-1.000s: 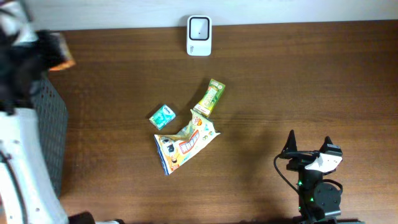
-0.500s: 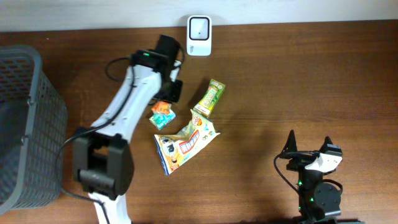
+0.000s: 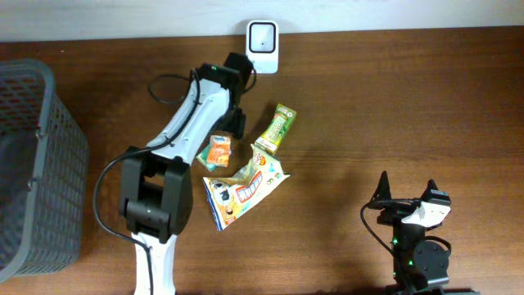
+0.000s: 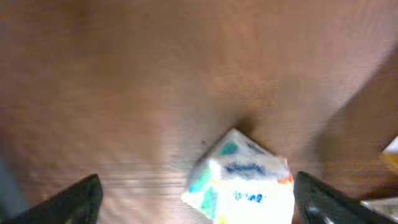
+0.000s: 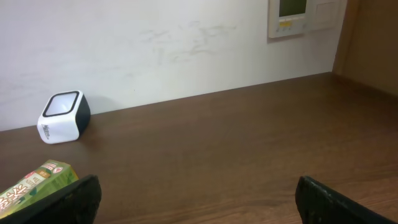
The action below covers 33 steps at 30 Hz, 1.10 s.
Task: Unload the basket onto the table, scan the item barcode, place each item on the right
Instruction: 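Place the orange box on the table and retract left arm, then reach right gripper to the snack bag and grasp it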
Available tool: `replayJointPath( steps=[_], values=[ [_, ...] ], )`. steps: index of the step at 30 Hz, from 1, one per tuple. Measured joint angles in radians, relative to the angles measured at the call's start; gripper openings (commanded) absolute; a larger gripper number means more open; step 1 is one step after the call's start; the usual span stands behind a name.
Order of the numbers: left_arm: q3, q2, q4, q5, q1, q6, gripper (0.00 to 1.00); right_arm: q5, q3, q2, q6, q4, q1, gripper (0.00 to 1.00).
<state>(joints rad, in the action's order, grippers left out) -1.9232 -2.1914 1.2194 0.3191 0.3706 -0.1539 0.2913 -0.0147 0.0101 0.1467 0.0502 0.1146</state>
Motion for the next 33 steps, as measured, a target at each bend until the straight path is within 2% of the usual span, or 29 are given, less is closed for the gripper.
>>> replayJointPath(
  steps=[5,9,14,33],
  values=[
    [-0.214,0.161,0.001,0.015,-0.105,-0.004,0.99,0.0,0.0,0.0,-0.001,0.0,0.0,0.99],
    [-0.282,0.361,0.016,0.052,-0.336,-0.007,0.99,0.0,0.0,0.0,-0.001,0.0,0.0,0.99],
    [-0.282,0.373,0.056,0.048,-0.574,-0.008,0.99,0.0,0.0,0.0,0.0,0.0,0.0,0.99],
    [-0.282,0.373,0.056,0.011,-0.59,-0.008,0.99,0.0,0.0,0.0,-0.001,0.0,0.0,0.99]
  ],
)
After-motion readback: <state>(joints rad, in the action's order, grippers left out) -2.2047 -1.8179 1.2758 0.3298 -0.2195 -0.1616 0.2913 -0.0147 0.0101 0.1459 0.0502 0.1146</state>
